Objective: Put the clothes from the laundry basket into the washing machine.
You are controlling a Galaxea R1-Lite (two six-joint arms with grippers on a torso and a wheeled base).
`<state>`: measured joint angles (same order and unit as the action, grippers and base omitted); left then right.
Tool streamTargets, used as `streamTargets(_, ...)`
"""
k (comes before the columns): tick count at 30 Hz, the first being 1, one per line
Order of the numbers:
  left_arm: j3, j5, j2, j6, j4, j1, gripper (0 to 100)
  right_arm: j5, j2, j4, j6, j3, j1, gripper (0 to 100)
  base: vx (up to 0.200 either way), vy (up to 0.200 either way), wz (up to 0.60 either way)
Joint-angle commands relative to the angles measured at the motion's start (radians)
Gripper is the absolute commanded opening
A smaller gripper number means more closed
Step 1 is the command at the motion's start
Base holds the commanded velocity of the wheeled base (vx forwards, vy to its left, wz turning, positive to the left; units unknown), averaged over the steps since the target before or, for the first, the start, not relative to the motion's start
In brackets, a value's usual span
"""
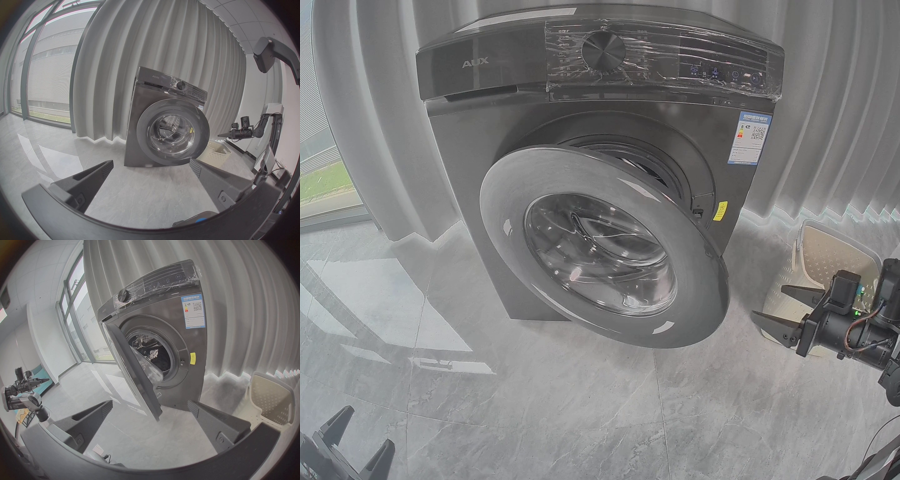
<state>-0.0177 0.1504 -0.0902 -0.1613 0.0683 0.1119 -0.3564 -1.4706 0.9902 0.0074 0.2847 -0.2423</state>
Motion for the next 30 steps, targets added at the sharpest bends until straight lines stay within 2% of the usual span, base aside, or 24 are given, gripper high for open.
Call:
streamTargets(1,0.018,0.0,-0.002,-0.001,0.001,0.0,100,-0.001,-0.162,0.093,0.023,0.021,-0.029,100,0.0,0.0,0.0)
streamTargets(5,0.018,0.0,-0.002,-0.001,0.001,0.0,100,0.002,-0.237,0.192,0.051,0.021,-0.051,100,0.0,0.0,0.0)
streamTargets(11,0.018,0.0,-0.002,-0.001,0.001,0.0,100,0.01,-0.31,0.274,0.074,0.054,-0.052,100,0.0,0.0,0.0)
streamTargets(15,0.018,0.0,-0.002,-0.001,0.001,0.0,100,0.051,-0.327,0.3,0.08,0.076,-0.043,100,0.0,0.0,0.0)
streamTargets(21,0.018,0.0,-0.002,-0.001,0.001,0.0,100,0.093,-0.324,0.355,0.124,0.108,-0.008,100,0.0,0.0,0.0)
streamTargets(30,0.018,0.0,-0.002,-0.001,0.001,0.0,100,0.096,-0.304,0.433,0.126,0.056,-0.014,100,0.0,0.0,0.0)
